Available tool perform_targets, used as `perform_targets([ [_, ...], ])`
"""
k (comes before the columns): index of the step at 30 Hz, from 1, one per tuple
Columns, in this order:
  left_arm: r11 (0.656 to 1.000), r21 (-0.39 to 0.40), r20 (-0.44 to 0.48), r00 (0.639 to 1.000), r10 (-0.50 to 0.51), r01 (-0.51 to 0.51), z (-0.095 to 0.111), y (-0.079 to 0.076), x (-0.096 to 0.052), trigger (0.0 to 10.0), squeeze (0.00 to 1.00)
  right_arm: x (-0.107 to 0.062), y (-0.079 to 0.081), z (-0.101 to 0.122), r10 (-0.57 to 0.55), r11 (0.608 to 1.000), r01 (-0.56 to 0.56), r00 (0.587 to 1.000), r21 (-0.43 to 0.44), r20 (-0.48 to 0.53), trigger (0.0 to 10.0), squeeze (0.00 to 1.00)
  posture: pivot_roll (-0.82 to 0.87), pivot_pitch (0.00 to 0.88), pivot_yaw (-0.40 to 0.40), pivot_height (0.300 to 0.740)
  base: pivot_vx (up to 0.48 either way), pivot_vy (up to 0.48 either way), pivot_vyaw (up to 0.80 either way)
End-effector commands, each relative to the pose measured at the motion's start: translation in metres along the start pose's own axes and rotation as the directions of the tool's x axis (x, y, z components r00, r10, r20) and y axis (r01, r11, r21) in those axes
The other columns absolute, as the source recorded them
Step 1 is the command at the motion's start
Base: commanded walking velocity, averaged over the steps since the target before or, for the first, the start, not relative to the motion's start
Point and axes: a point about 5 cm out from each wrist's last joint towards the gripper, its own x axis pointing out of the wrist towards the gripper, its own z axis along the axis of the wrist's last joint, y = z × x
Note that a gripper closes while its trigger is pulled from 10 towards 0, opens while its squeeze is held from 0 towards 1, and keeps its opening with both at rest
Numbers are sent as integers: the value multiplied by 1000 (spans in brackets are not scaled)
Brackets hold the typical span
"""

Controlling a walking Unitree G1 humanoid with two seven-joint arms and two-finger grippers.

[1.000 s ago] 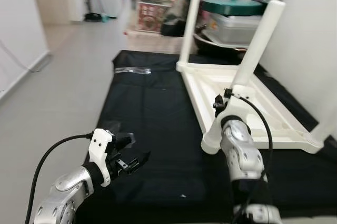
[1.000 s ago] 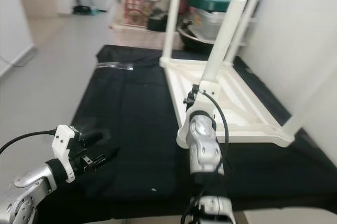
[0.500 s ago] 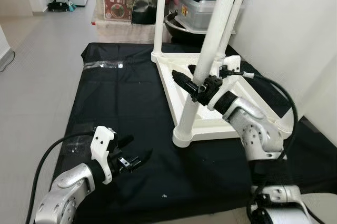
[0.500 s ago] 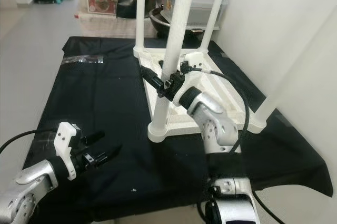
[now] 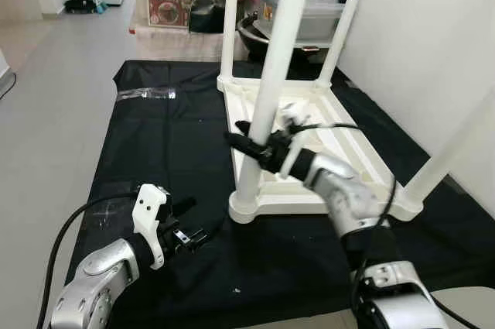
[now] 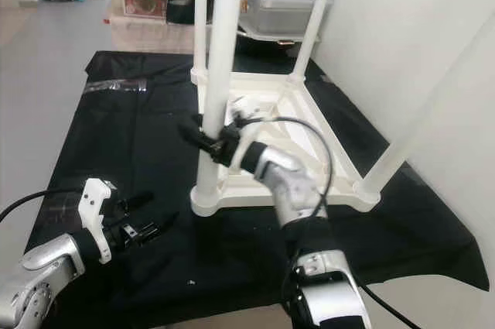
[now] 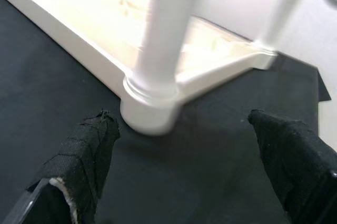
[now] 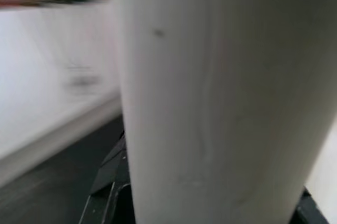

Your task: Building children table

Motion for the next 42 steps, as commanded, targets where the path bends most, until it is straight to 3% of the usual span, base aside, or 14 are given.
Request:
perform_targets([
  [1,1000,-7,-18,1000,8,-8,-4,1,-5,10000,0,-30,-68,-43,-515,857,500,832,-122,-207,0,0,107,0,-131,740,0,0,0],
  [2,1000,-8,-17,1000,7,-7,-4,1,-4,10000,0,-46,-83,-52,-642,763,636,730,-111,-234,0,0,107,0,-131,740,0,0,0],
  [7,1000,-11,-17,1000,1,-2,-5,-1,-3,10000,0,-67,-75,-62,-682,725,684,695,-83,-229,0,0,96,0,-125,740,0,0,0],
  [9,1000,-13,-18,1000,-1,1,-5,-1,-3,10000,0,-68,-61,-62,-654,748,661,719,-60,-237,4784,0,87,0,-121,740,0,0,0],
  [10,1000,-15,-20,1000,-4,4,-6,-2,-3,10000,0,-62,-42,-56,-575,812,583,789,-32,-219,10000,0,83,0,-115,740,0,0,0],
  [14,1000,-17,-23,1000,-9,9,-6,-2,-3,10000,0,-44,-18,-23,-335,939,339,940,57,-67,10000,0,81,0,-115,740,0,0,0],
  [15,1000,-16,-23,1000,-9,8,-5,-1,-3,10000,0,-38,-20,-5,-252,964,250,968,89,10,10000,1000,83,0,-119,740,0,0,0],
  [20,1000,-18,-18,1000,-6,6,-5,0,-3,10000,0,-24,-35,22,-84,996,82,995,42,50,10000,1000,84,0,-118,740,0,0,0],
  [21,1000,-19,-18,1000,-9,9,-5,-1,-3,10000,0,-24,-38,32,35,999,-35,997,9,76,10000,0,89,0,-122,740,0,0,0],
  [33,1000,-16,-15,1000,-12,12,-4,-2,-2,10000,0,-25,-11,6,485,866,-491,871,-98,-82,10000,0,113,0,-131,740,0,0,0],
  [34,1000,-15,-15,1000,-15,15,-3,-2,-3,10000,0,-29,20,-16,617,774,-626,779,-92,-114,0,0,118,0,-131,740,0,0,0],
  [36,1000,-15,-16,1000,-15,15,-2,-2,-3,10000,0,-31,31,-22,649,748,-657,753,-90,-109,0,0,112,0,-124,740,0,0,0],
  [40,1000,-16,-19,1000,-15,15,-3,-1,-5,10000,0,-26,36,-27,586,801,-593,805,-82,-97,0,0,109,0,-123,740,0,0,0],
  [42,1000,-17,-22,1000,-16,16,-4,-1,-5,10000,0,-6,14,-39,164,983,-174,973,-51,-161,0,0,99,0,-119,740,0,0,0],
])
